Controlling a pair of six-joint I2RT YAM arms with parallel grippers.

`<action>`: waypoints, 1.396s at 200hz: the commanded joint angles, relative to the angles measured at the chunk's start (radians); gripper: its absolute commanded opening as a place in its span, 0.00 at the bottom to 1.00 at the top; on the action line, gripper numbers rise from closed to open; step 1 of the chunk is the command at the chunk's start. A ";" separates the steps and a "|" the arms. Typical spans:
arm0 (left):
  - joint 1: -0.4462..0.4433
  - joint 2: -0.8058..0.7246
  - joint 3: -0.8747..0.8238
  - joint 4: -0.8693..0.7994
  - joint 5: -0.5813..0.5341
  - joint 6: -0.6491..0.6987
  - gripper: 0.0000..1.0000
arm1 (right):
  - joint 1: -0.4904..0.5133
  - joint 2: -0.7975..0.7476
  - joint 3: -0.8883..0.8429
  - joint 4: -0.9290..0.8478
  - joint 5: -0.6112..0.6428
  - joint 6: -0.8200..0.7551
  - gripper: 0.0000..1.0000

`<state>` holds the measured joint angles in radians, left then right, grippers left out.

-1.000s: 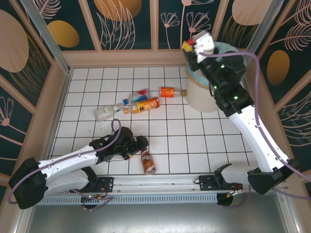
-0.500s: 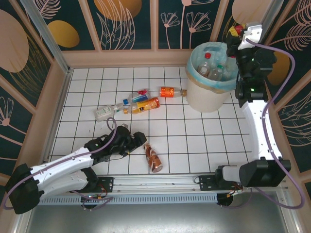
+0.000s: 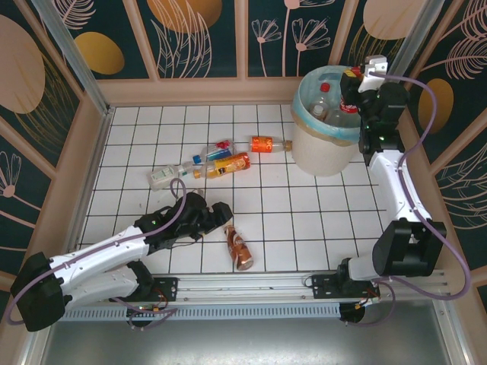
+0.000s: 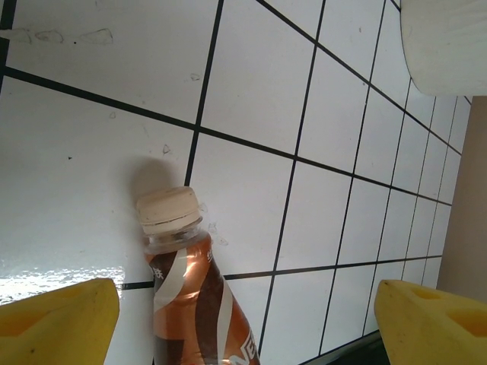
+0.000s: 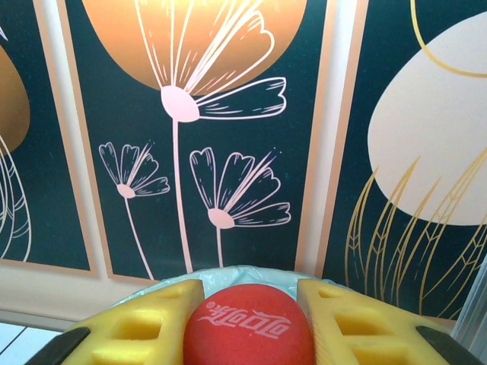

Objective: Put the plastic bottles in the bin

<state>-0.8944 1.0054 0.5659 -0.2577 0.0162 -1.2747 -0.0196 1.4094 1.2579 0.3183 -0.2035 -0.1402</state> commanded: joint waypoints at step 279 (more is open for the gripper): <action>-0.005 0.009 -0.024 0.013 -0.016 0.011 0.87 | -0.048 0.207 0.092 -0.395 0.069 -0.038 0.54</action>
<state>-0.8944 1.0317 0.5503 -0.2501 0.0135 -1.2648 -0.0696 1.5917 1.3106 0.0391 -0.1139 -0.1974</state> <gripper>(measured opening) 0.870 0.465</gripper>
